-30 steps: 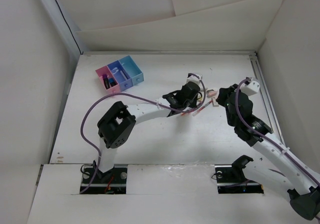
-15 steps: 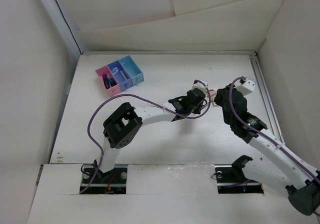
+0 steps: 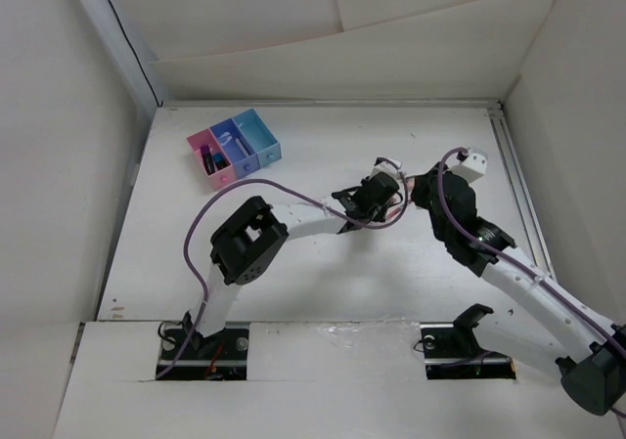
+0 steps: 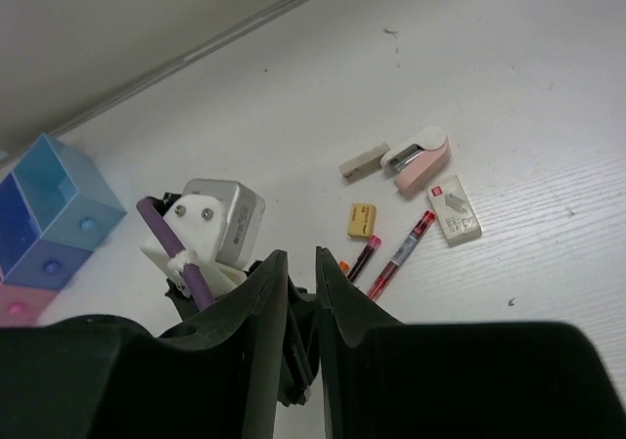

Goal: Sort the stationery into containers
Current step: Grab a piece of stationery with the left arm

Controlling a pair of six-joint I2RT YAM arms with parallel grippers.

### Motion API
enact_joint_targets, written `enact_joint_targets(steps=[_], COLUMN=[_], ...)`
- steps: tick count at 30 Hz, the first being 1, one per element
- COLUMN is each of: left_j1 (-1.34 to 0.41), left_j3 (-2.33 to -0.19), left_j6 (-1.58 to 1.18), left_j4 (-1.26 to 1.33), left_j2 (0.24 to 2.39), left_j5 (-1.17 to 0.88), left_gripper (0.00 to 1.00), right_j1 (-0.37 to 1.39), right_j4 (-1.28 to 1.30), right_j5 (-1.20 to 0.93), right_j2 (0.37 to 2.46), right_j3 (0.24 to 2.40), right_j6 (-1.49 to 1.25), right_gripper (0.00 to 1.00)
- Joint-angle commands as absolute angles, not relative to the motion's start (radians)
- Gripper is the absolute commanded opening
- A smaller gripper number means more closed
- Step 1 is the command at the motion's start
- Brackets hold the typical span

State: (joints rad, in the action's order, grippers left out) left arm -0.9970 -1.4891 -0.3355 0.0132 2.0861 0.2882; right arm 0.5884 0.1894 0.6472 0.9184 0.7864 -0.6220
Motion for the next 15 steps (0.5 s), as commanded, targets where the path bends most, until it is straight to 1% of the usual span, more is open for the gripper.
enact_joint_targets(steps=[1,3,6,10,15], left_j1=[-0.974,-0.974,-0.974,-0.974,-0.974], left_j3=[-1.516,-1.540,-1.549,-1.563,-1.598], left_j6=[-0.342,-0.328,-0.319,-0.301,-0.290], left_j4=[0.038,0.015,0.015,0.015,-0.017], left_j2=[2.101,2.120,2.132,2.151,2.177], left_j5=[0.285,0.285,0.285,0.296,0.314], left_gripper=[0.24,0.22,0.22,0.22,0.22], right_j1=[0.583,0.583,0.583,0.583,0.583], right_j4=[0.138,0.138,0.129,0.129,0.129], right_j5=[0.592,0.592,0.592,0.592,0.583], right_j2=[0.945,0.945,0.933,0.923,0.923], right_j3=[0.822,0.822,0.822,0.813,0.813], right_j6=[-0.588,-0.588,-0.588,-0.588,-0.588], right_gripper=[0.24,0.24,0.24,0.26,0.26])
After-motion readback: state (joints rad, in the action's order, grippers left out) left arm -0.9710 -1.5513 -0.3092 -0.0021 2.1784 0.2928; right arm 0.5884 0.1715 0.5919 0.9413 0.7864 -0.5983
